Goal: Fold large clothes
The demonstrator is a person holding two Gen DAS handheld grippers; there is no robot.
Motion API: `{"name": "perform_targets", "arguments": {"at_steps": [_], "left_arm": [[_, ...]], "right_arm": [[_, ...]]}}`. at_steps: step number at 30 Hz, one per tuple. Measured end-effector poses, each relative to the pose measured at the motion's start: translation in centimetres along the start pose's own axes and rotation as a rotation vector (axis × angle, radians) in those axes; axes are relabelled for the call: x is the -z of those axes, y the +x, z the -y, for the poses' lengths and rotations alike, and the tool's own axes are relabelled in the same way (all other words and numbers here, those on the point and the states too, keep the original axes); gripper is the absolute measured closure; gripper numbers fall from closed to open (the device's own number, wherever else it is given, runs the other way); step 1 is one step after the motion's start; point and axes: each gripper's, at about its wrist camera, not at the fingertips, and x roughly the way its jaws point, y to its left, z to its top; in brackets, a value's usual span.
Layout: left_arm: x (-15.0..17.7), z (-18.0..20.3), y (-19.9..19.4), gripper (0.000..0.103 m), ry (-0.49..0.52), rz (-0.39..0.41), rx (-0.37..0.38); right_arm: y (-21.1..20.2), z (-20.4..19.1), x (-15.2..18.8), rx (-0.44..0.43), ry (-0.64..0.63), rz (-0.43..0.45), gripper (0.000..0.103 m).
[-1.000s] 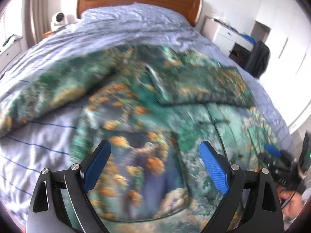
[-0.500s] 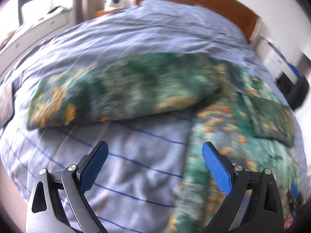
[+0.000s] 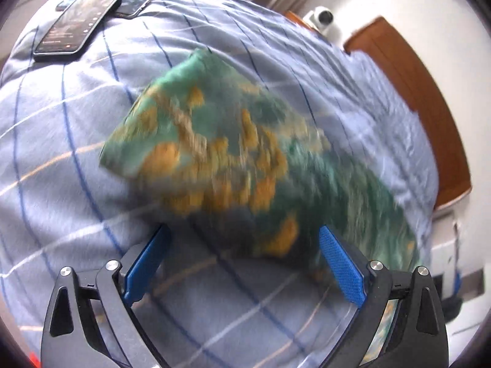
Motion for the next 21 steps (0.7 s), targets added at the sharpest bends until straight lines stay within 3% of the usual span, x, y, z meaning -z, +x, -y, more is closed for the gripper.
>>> {"name": "perform_targets", "arguments": {"at_steps": [2, 4, 7, 8, 9, 12, 16, 21], "left_arm": [[-0.7, 0.3, 0.2, 0.006, -0.007, 0.019, 0.005], [-1.0, 0.9, 0.1, 0.016, 0.004, 0.038, 0.007], [-0.9, 1.8, 0.0, 0.061, 0.04, 0.055, -0.029], [-0.9, 2.0, 0.2, 0.083, 0.052, 0.045, -0.027], [-0.9, 2.2, 0.3, 0.09, 0.061, 0.037, -0.024], [-0.3, 5.3, -2.2, 0.094, 0.188, 0.096, -0.046], [1.3, 11.6, -5.9, 0.094, 0.403, 0.185, -0.001], [7.8, 21.9, -11.4, 0.094, 0.784, 0.279, 0.096]], "right_arm": [[0.1, -0.1, 0.0, -0.002, -0.004, -0.002, 0.036], [0.1, -0.2, 0.0, -0.003, -0.008, -0.003, 0.036], [0.2, -0.2, 0.1, -0.005, -0.007, -0.004, 0.036], [0.2, -0.2, 0.1, -0.006, -0.005, -0.005, 0.036], [0.2, -0.1, 0.1, -0.008, -0.001, -0.006, 0.036], [0.3, 0.0, 0.1, -0.011, 0.005, -0.005, 0.036], [0.4, 0.1, 0.1, -0.016, 0.018, -0.005, 0.036], [0.4, 0.1, 0.1, -0.019, 0.023, -0.002, 0.036]]}}
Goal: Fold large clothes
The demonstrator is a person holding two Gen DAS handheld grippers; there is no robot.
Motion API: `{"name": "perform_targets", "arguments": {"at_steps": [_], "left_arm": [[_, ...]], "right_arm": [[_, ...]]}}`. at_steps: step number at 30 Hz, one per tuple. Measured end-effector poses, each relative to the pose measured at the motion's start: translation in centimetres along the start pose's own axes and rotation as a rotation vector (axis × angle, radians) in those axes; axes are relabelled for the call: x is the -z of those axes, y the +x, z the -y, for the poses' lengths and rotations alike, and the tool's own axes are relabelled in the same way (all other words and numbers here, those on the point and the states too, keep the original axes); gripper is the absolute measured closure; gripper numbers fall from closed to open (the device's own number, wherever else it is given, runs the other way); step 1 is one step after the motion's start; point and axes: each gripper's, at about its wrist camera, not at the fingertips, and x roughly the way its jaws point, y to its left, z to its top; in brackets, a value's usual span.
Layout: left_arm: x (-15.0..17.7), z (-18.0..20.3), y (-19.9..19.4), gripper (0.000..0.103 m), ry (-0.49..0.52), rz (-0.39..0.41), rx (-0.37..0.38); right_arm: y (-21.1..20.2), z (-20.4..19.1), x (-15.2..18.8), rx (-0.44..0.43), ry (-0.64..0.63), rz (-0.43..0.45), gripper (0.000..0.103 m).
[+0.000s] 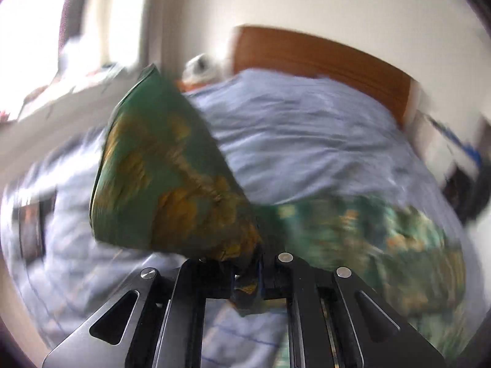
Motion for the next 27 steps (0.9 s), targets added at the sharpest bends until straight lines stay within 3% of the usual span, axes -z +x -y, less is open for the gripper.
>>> {"name": "perform_targets", "arguments": {"at_steps": [3, 7, 13, 15, 18, 20, 23, 27], "left_arm": [[-0.3, 6.4, -1.0, 0.094, 0.158, 0.017, 0.081], [1.4, 13.0, 0.4, 0.094, 0.293, -0.017, 0.142], [8.8, 19.8, 5.5, 0.09, 0.424, -0.216, 0.169], [11.3, 20.5, 6.3, 0.08, 0.456, -0.268, 0.16], [14.1, 20.3, 5.6, 0.029, 0.47, -0.278, 0.177], [15.4, 19.4, 3.8, 0.014, 0.468, -0.257, 0.201], [16.8, 17.6, 1.9, 0.011, 0.463, -0.246, 0.236], [17.8, 14.9, 0.4, 0.01, 0.388, -0.247, 0.222]], "right_arm": [[-0.2, 0.1, 0.0, -0.008, 0.008, 0.002, 0.036], [-0.6, 0.2, 0.1, -0.022, 0.016, 0.004, 0.036], [-1.3, 0.5, 0.2, -0.049, 0.028, 0.007, 0.036], [-1.3, 0.6, 0.2, -0.047, 0.021, 0.005, 0.036], [-1.3, 0.6, 0.3, -0.05, 0.02, -0.003, 0.036], [-1.5, 0.7, 0.0, -0.058, 0.03, -0.015, 0.036], [-2.4, 0.5, -1.5, -0.06, 0.047, -0.011, 0.036], [-2.2, -1.2, -5.9, -0.124, 0.002, 0.035, 0.036]]}}
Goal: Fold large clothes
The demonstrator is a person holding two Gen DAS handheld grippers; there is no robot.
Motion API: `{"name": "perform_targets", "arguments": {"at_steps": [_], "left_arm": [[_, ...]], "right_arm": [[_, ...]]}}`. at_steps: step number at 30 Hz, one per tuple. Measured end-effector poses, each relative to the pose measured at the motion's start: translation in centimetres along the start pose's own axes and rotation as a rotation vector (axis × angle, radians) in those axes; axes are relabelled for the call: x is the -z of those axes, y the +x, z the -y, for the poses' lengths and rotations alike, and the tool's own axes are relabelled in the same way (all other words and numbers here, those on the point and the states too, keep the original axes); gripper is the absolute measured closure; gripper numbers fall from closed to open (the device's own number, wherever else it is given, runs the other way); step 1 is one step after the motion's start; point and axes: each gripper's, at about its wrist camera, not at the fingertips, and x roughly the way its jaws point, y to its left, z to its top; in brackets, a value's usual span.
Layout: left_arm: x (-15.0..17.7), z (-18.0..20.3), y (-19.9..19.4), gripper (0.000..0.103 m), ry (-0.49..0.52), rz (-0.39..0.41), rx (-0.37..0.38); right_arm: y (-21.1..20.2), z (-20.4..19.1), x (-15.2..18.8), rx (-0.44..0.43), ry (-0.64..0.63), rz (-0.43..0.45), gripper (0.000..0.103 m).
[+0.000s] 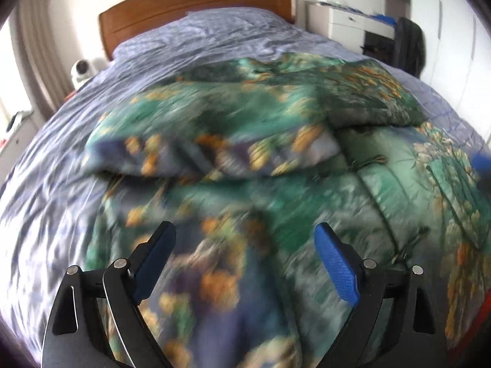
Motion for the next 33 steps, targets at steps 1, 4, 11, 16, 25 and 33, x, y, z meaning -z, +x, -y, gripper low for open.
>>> {"name": "perform_targets", "arguments": {"at_steps": [1, 4, 11, 16, 25, 33], "left_arm": [[0.5, -0.3, 0.1, 0.009, -0.021, 0.003, -0.01], [1.2, -1.9, 0.5, 0.008, -0.097, -0.018, -0.023], [2.2, -3.8, 1.5, 0.007, -0.181, -0.004, 0.023], [2.5, -3.6, 1.8, 0.004, -0.171, 0.01, 0.026], [2.8, -3.8, 1.5, 0.003, -0.184, 0.002, 0.045], [1.5, -4.4, 1.2, 0.004, -0.192, -0.065, 0.059]], "right_arm": [[0.7, -0.3, -1.1, -0.027, 0.006, 0.002, 0.036], [4.7, -0.5, -5.1, -0.177, 0.094, -0.02, 0.036], [16.2, -1.8, -7.4, -0.31, 0.345, -0.264, 0.041], [14.9, -4.5, -11.5, -0.244, 0.208, -0.19, 0.084], [16.9, 0.6, -19.0, 0.006, 0.085, -0.077, 0.086], [20.5, 1.8, -13.4, 0.049, 0.076, -0.201, 0.071]]}}
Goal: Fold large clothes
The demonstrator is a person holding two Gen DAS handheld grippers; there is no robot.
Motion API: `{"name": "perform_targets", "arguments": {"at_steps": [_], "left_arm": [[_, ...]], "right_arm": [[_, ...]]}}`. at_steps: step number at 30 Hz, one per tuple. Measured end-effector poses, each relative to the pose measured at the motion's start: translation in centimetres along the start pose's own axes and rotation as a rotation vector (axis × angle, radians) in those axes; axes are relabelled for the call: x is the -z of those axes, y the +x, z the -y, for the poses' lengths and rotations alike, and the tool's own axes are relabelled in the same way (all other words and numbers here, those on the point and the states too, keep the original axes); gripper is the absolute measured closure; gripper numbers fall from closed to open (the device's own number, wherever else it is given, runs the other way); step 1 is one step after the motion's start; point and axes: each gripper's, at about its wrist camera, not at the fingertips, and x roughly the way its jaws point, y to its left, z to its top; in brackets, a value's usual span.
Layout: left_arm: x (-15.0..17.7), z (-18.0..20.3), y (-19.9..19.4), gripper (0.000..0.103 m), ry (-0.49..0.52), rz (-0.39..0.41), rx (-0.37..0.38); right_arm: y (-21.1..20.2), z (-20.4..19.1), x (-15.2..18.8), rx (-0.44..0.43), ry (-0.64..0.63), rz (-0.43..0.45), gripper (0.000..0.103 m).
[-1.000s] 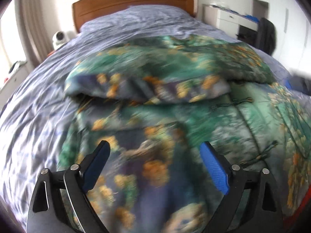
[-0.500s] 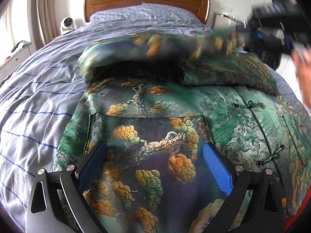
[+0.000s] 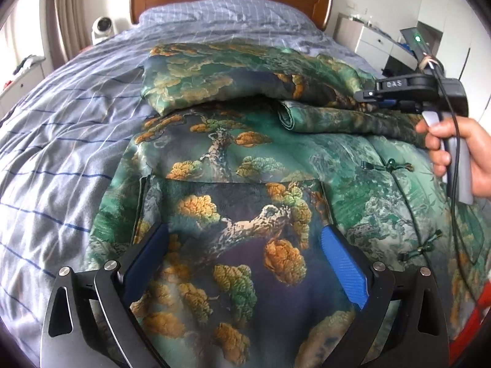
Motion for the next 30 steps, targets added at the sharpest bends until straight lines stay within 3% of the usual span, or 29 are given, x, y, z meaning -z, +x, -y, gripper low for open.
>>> {"name": "perform_targets", "arguments": {"at_steps": [3, 6, 8, 12, 14, 16, 18, 21, 25, 30], "left_arm": [[-1.8, -0.5, -2.3, 0.004, -0.012, -0.022, 0.016], [-5.0, -1.1, -5.2, 0.003, -0.012, 0.005, 0.068], [-7.9, -1.5, -6.4, 0.003, -0.013, 0.036, 0.081], [-13.2, -2.4, -4.5, 0.003, -0.035, 0.056, 0.096], [-15.6, -3.0, -1.1, 0.004, -0.064, 0.048, 0.068], [-16.3, -3.7, 2.2, 0.009, -0.101, 0.063, 0.03], [-16.2, -4.3, 5.8, 0.028, -0.125, 0.041, 0.022], [-14.9, -5.0, 10.5, 0.037, -0.132, -0.046, -0.008], [-13.3, -4.7, 11.9, 0.038, -0.082, -0.034, -0.033], [-14.1, -4.5, 11.0, 0.037, -0.06, -0.083, -0.046]], "right_arm": [[-1.7, -1.0, 0.0, 0.039, -0.105, -0.026, 0.057], [-5.3, -1.9, 0.1, 0.112, -0.234, 0.068, 0.057], [-6.3, -2.4, -0.5, 0.104, -0.269, 0.124, 0.057], [-5.4, -4.1, -2.0, 0.021, -0.286, 0.146, 0.057], [-3.2, -4.3, -2.2, -0.016, -0.258, 0.109, 0.057], [-1.1, -4.2, -1.5, -0.042, -0.224, 0.038, 0.057], [2.0, -3.7, -0.7, -0.022, -0.206, -0.068, 0.057], [2.9, -3.0, 0.0, -0.022, -0.158, -0.079, 0.057], [2.9, -2.8, 0.3, -0.04, -0.139, -0.074, 0.057], [2.3, -2.2, 0.9, -0.055, -0.133, -0.04, 0.057]]}}
